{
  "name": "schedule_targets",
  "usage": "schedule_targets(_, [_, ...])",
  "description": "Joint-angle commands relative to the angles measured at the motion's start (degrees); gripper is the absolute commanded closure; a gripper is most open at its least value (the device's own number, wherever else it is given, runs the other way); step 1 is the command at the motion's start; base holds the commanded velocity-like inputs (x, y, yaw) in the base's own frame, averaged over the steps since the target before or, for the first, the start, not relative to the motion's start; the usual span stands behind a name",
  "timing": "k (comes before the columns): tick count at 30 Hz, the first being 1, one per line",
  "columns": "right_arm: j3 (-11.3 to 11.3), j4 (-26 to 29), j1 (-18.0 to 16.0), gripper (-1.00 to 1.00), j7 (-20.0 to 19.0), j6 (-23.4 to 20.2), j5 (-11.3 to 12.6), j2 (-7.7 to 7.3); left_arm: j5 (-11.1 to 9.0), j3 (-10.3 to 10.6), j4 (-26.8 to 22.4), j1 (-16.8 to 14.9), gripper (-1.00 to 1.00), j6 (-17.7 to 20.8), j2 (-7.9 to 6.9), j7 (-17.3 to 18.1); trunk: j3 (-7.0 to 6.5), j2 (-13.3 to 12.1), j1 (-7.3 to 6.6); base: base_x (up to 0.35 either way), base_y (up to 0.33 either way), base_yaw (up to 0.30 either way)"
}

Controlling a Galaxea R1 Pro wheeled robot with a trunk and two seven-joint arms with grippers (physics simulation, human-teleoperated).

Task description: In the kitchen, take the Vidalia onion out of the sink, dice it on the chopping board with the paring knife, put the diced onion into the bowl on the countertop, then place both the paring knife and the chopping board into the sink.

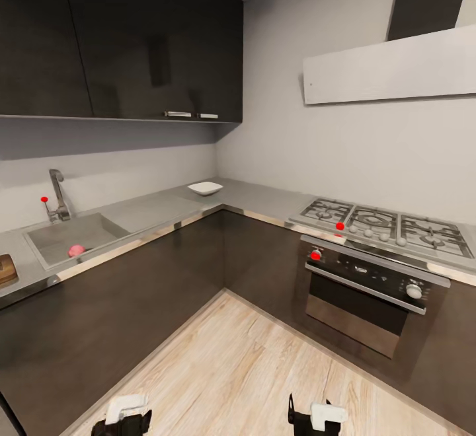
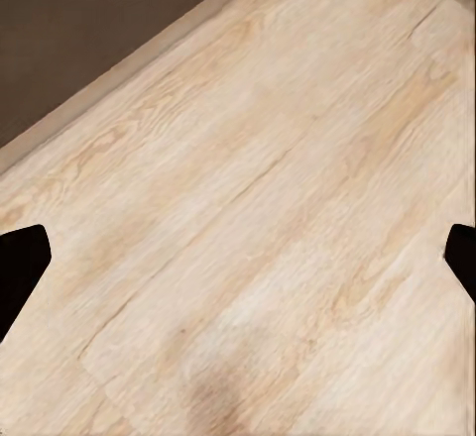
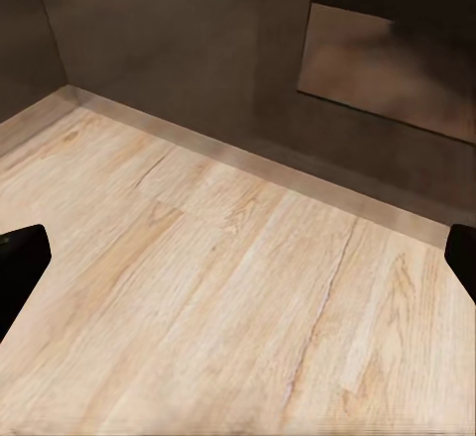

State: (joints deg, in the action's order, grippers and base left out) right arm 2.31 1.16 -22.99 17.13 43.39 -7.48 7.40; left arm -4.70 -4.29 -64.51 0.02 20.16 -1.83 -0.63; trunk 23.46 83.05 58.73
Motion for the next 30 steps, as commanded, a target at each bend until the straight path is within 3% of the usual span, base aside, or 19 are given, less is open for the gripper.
schedule_targets(1, [0.2, 0.0, 0.0, -1.00, 0.4, -0.1, -0.6, 0.01, -0.5, 0.0, -3.1, 0.0, -1.00, 3.1, -0.01, -0.1, 0.06, 0.0, 0.00, 0.000, 0.000, 0.000])
schedule_targets(5, [0.2, 0.0, 0.0, -1.00, 0.4, -0.2, -0.6, 0.03, -0.5, 0.1, -13.6, -0.2, -1.00, 12.7, 0.03, 0.0, 0.06, 0.0, 0.00, 0.000, 0.000, 0.000])
schedule_targets(10, [0.2, 0.0, 0.0, -1.00, 0.4, -0.2, -0.6, 0.07, -0.4, 0.1, -21.4, -1.3, -1.00, 18.4, 0.41, -0.1, 0.06, 0.0, 0.00, 0.000, 0.000, 0.000])
schedule_targets(12, [0.2, 0.0, 0.0, -1.00, 0.4, -0.2, -0.6, 0.07, -0.4, 0.1, -22.8, -2.5, -1.00, 20.8, 0.55, -0.1, 0.06, 0.0, 0.00, 0.000, 0.000, 0.000])
schedule_targets(17, [0.2, 0.0, 0.0, -1.00, 0.4, -0.2, -0.6, 0.08, -0.4, 0.2, -24.1, -9.0, -1.00, 28.6, 0.80, -0.1, 0.06, 0.0, 0.00, 0.000, 0.000, 0.000])
schedule_targets(18, [0.2, 0.0, 0.0, -1.00, 0.4, -0.2, -0.6, 0.08, -0.4, 0.3, -24.2, -10.9, -1.00, 30.3, 1.28, -0.1, 0.06, 0.0, 0.00, 0.000, 0.000, 0.000])
schedule_targets(21, [0.2, 0.0, 0.0, -1.00, 0.4, -0.2, -0.6, 0.07, -0.2, 1.3, -24.1, -17.6, -1.00, 35.0, 5.59, 0.0, 0.06, 0.0, 0.00, 0.000, 0.000, 0.000])
schedule_targets(23, [0.2, 0.0, 0.0, -1.00, 0.4, -0.2, -0.6, 0.07, 0.1, 2.3, -24.1, -19.9, -1.00, 35.8, 6.74, 0.0, 0.06, 0.0, 0.00, 0.000, 0.000, 0.000])
schedule_targets(24, [0.2, 0.0, 0.0, -1.00, 0.4, -0.2, -0.6, 0.07, 0.4, 3.6, -23.9, -22.7, -1.00, 36.3, 7.53, -0.1, 0.06, 0.0, 0.00, 0.000, 0.000, 0.000])
schedule_targets(27, [0.2, 0.0, 0.0, -1.00, 0.5, -0.2, -0.6, 0.05, 1.0, 5.8, -18.0, -33.8, -1.00, 37.1, 8.68, -0.2, 0.06, 0.0, 0.00, 0.000, 0.000, 0.000])
schedule_targets(30, [0.2, 0.0, 0.0, -1.00, 0.5, -0.2, -0.6, 0.06, 1.2, 6.3, -11.5, -41.5, -1.00, 37.2, 8.92, -0.2, 0.06, 0.0, 0.00, 0.000, 0.000, 0.000])
